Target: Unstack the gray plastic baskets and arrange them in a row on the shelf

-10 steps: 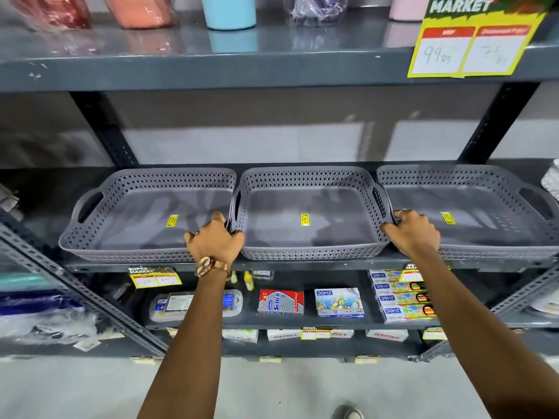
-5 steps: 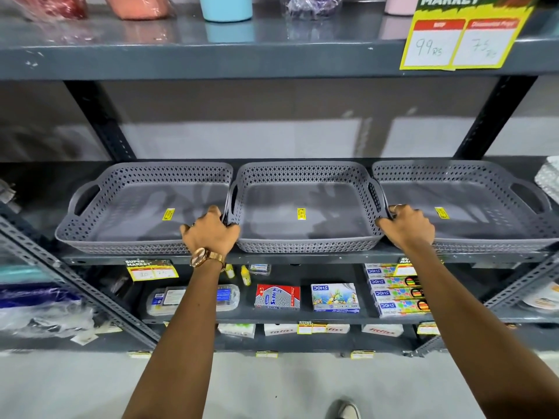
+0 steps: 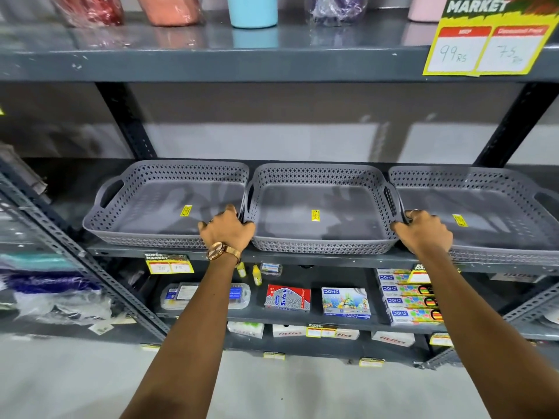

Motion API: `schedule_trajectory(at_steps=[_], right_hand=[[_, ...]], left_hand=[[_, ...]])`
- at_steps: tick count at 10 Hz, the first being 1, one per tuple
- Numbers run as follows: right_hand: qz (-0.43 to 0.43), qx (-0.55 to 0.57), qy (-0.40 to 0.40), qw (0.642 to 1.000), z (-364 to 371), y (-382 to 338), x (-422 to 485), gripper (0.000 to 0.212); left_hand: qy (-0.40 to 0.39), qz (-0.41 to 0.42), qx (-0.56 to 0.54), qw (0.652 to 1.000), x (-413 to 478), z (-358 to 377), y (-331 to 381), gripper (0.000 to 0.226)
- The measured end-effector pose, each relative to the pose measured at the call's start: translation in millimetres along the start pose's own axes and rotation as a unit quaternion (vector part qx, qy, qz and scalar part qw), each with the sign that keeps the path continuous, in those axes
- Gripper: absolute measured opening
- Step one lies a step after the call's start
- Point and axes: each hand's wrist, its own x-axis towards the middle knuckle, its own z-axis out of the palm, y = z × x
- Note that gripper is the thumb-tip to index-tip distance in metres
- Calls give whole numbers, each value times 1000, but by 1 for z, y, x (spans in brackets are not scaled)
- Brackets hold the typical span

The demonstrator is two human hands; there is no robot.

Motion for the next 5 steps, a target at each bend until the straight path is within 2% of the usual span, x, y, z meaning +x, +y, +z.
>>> schedule_trajectory(at_steps=[3, 4, 5], right_hand=[[-6, -14, -2, 1000, 3, 1, 3, 15], [-15, -14, -2, 1000, 7, 3, 6, 27], [-31, 10, 31, 999, 3, 4, 6, 57]], left_hand=[[10, -40, -1, 999, -4, -3, 4, 36], [14, -48, -7, 999, -3, -2, 5, 37], [13, -55, -10, 998, -1, -2, 5, 47]])
